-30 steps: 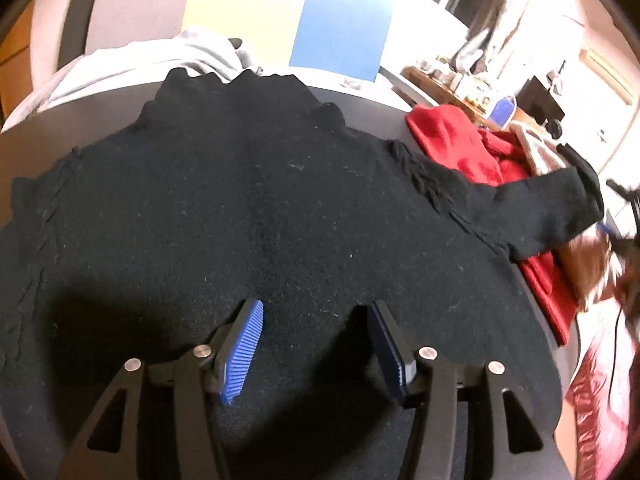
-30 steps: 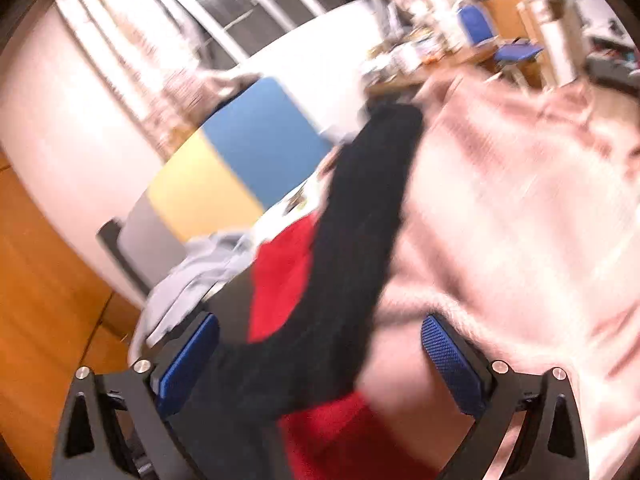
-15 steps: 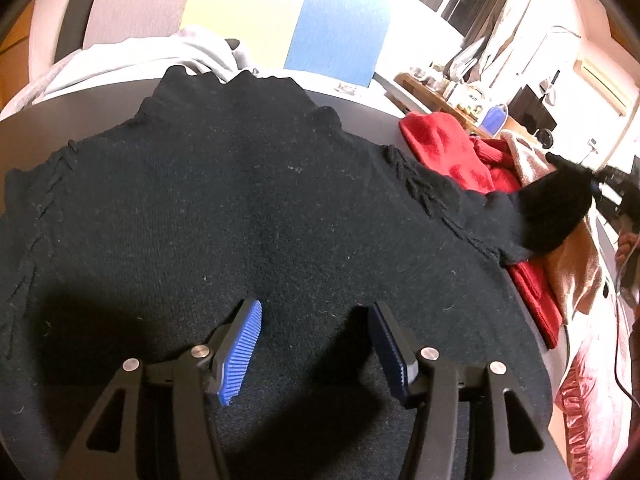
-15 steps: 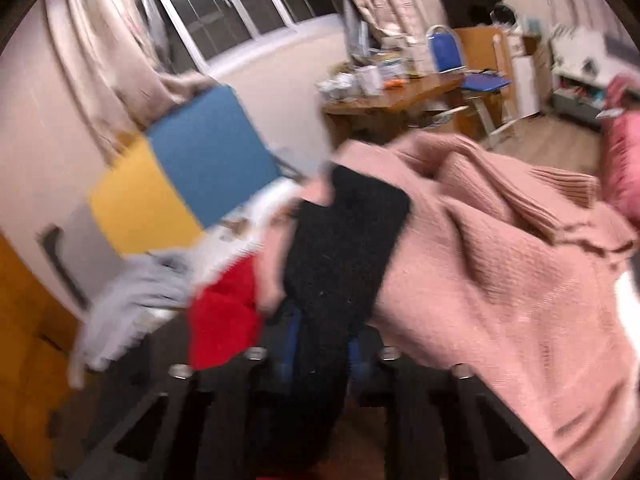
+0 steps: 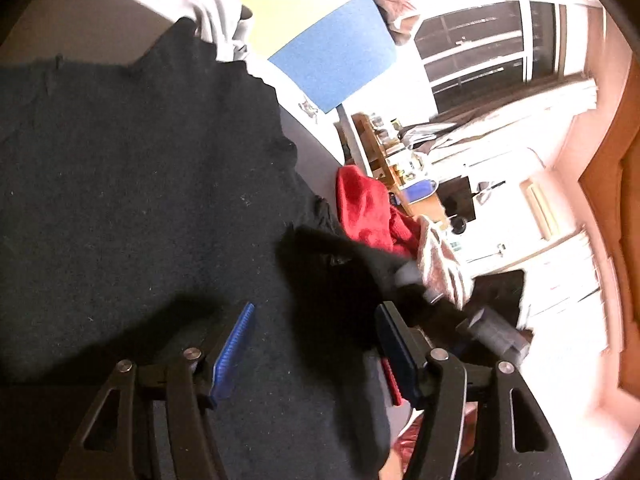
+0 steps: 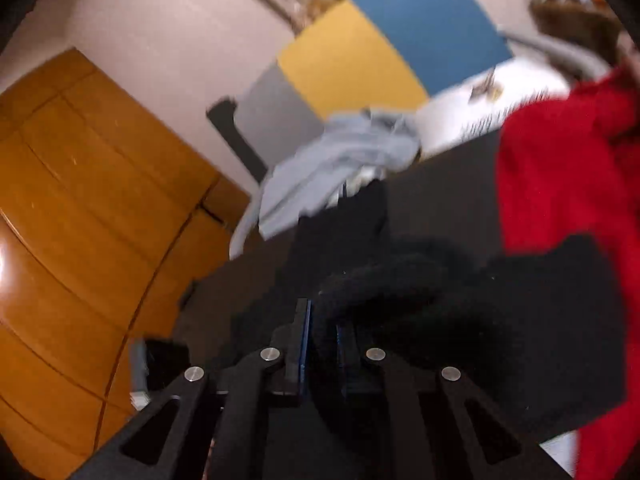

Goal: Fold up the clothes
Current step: 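Grasp the black sweater's sleeve with the right tool and lift it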

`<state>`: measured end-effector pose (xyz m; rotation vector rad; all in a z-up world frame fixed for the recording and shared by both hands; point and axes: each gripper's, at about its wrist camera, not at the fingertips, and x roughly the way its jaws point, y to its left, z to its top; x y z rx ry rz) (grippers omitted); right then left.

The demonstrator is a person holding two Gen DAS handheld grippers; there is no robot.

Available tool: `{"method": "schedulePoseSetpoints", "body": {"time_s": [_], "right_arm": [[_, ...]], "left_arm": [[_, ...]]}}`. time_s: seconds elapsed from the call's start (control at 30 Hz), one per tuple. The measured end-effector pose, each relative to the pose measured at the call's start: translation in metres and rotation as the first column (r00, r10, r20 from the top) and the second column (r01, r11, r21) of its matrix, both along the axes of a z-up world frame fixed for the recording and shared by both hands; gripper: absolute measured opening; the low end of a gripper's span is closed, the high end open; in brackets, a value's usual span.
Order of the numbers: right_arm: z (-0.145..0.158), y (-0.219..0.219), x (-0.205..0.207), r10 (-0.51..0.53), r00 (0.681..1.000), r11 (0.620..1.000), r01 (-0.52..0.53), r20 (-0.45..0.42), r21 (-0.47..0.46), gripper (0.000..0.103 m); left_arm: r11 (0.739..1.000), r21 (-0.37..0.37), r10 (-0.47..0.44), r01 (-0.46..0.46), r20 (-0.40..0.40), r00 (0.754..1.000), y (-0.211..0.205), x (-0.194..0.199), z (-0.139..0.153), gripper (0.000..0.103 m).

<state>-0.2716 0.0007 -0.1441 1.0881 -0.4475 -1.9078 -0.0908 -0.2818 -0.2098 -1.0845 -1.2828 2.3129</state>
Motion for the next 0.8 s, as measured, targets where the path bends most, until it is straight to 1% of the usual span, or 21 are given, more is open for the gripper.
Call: {"method": "schedulePoseSetpoints", "body": {"time_s": [0.03, 0.1, 0.13, 0.2, 0.27, 0.3, 0.4, 0.47, 0.5, 0.53, 0.6, 0.63, 0.67, 0.7, 0.73, 0.77, 0.8], "right_arm": [[-0.009, -0.005, 0.005, 0.010, 1.000, 1.000, -0.011, 0.010, 0.021, 0.012], [-0.024, -0.007, 0.014, -0.002, 1.000, 0.995, 0.002, 0.001, 0.104, 0.016], [-0.027, -0.002, 0.014, -0.005, 1.000, 0.994, 0.005, -0.001, 0.112, 0.020], [-0.025, 0.014, 0.024, -0.018, 1.000, 0.996, 0.019, -0.011, 0.092, 0.029], [-0.019, 0.031, 0.038, -0.023, 0.999, 0.995, 0.027, -0.043, 0.097, 0.049], [-0.018, 0.040, 0.046, -0.029, 0.998, 0.994, 0.035, -0.059, 0.106, 0.052], [-0.022, 0.058, 0.058, -0.054, 0.997, 0.990, 0.060, -0.047, 0.129, 0.055], [-0.034, 0.064, 0.065, -0.064, 0.998, 0.986, 0.067, -0.022, 0.151, 0.059], [-0.042, 0.066, 0.067, -0.068, 0.998, 0.984, 0.068, -0.007, 0.166, 0.059], [-0.047, 0.068, 0.069, -0.070, 0.997, 0.983, 0.071, -0.011, 0.169, 0.059], [-0.052, 0.071, 0.073, -0.074, 0.997, 0.984, 0.079, -0.033, 0.162, 0.060], [-0.054, 0.072, 0.076, -0.076, 0.996, 0.985, 0.082, -0.045, 0.154, 0.062], [-0.056, 0.072, 0.078, -0.073, 0.995, 0.986, 0.082, -0.068, 0.144, 0.067], [-0.057, 0.071, 0.080, -0.069, 0.993, 0.988, 0.082, -0.095, 0.134, 0.070], [-0.057, 0.068, 0.084, -0.063, 0.990, 0.987, 0.081, -0.128, 0.139, 0.074], [-0.057, 0.065, 0.088, -0.056, 0.985, 0.986, 0.080, -0.162, 0.149, 0.078], [-0.057, 0.061, 0.092, -0.041, 0.981, 0.984, 0.072, -0.188, 0.165, 0.081]], "left_arm": [[1.000, -0.006, 0.004, -0.004, 0.007, 1.000, -0.001, -0.001, -0.002, 0.065], [1.000, -0.014, 0.003, -0.002, 0.014, 1.000, -0.002, -0.004, -0.005, 0.065], [1.000, -0.004, 0.002, -0.002, 0.015, 1.000, -0.004, -0.005, -0.008, 0.066], [1.000, 0.009, 0.011, -0.011, 0.019, 1.000, -0.007, -0.010, -0.011, 0.066], [1.000, 0.009, 0.015, -0.015, 0.017, 1.000, -0.009, -0.018, -0.012, 0.066], [1.000, 0.003, 0.012, -0.012, 0.015, 1.000, -0.009, -0.023, -0.011, 0.067], [0.999, -0.035, -0.021, 0.021, 0.008, 1.000, -0.005, -0.042, -0.008, 0.067], [0.997, -0.062, -0.041, 0.043, 0.030, 0.999, -0.003, -0.058, -0.008, 0.067], [0.997, -0.060, -0.052, 0.055, 0.038, 0.998, -0.002, -0.066, -0.008, 0.067], [0.996, -0.056, -0.064, 0.066, 0.045, 0.997, -0.001, -0.073, -0.008, 0.067], [0.995, -0.033, -0.094, 0.096, 0.056, 0.994, 0.003, -0.087, -0.007, 0.070], [0.993, -0.044, -0.110, 0.113, 0.075, 0.991, 0.005, -0.096, -0.005, 0.071], [0.990, -0.071, -0.118, 0.124, 0.089, 0.989, 0.007, -0.104, -0.003, 0.071], [0.986, -0.102, -0.120, 0.130, 0.098, 0.988, 0.008, -0.111, -0.002, 0.071], [0.983, -0.116, -0.130, 0.143, 0.112, 0.985, 0.010, -0.119, -0.002, 0.071], [0.979, -0.116, -0.151, 0.167, 0.135, 0.979, 0.014, -0.126, -0.004, 0.071], [0.975, -0.114, -0.172, 0.191, 0.158, 0.972, 0.017, -0.132, -0.007, 0.071]]}}
